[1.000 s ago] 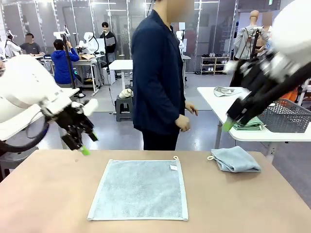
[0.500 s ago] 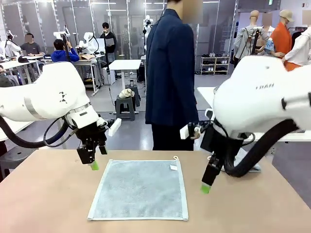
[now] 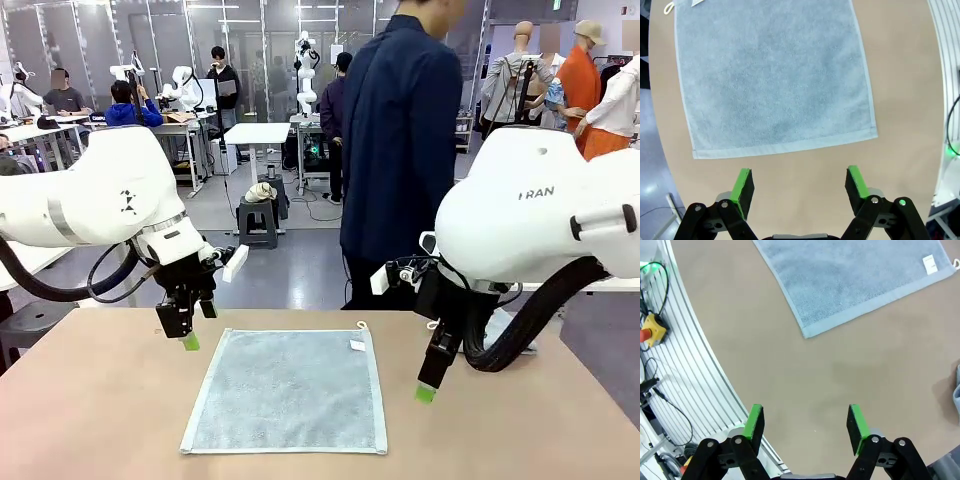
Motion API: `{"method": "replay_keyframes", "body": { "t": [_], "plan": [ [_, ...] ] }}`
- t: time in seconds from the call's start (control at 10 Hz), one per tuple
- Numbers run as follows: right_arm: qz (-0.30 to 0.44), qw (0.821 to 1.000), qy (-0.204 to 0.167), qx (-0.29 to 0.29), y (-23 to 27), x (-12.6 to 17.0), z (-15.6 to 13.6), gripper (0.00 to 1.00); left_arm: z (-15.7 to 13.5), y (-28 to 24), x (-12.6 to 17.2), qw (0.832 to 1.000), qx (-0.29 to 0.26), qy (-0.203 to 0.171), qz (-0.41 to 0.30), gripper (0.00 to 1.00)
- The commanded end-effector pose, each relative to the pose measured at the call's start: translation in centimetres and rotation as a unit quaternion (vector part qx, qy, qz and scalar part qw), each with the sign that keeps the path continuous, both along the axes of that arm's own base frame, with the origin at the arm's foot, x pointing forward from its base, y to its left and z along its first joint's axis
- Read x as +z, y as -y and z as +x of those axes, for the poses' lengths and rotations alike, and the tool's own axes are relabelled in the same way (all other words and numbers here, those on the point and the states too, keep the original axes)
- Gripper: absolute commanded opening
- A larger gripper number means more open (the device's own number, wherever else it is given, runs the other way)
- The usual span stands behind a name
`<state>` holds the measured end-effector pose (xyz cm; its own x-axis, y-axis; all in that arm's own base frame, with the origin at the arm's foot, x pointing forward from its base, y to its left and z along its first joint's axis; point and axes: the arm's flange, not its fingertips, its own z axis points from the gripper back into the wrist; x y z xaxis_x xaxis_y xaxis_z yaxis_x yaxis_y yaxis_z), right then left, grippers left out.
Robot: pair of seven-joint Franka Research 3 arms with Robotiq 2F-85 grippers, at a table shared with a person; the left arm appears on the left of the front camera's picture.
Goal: Fold the towels and place them in the basket.
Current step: When a person lays out a Towel with hook on the table, fold it in half twice.
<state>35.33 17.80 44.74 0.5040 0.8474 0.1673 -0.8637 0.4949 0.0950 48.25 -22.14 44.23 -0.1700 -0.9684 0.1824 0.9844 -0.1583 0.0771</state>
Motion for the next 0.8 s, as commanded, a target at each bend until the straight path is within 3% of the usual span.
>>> {"method": "replay_keyframes", "body": {
  "t": [0.0,0.2,0.3,0.5,0.7],
  "plan": [
    [0.0,1.0,-0.001,0.0,0.0,-0.1,0.1,0.83,0.0,-0.1,0.1,1.0,0.001,0.001,0.0,0.93],
    [-0.005,0.993,0.06,0.103,-1.7,-2.3,-1.2,0.83,-2.5,1.0,0.1,0.998,0.048,0.034,0.009,0.93],
    [-0.007,0.989,0.068,0.132,-2.6,-3.7,-1.2,0.83,-3.9,1.7,-0.5,0.997,0.062,0.044,0.013,0.93],
    [-0.029,0.982,0.075,0.173,-3.8,-5.8,-1.1,0.83,-5.7,1.7,-1.9,0.994,0.088,0.059,0.035,0.93],
    [-0.052,0.978,0.057,0.192,-4.8,-8.1,-0.7,0.83,-7.2,0.7,-3.3,0.993,0.086,0.062,0.052,0.93]
  ]
}}
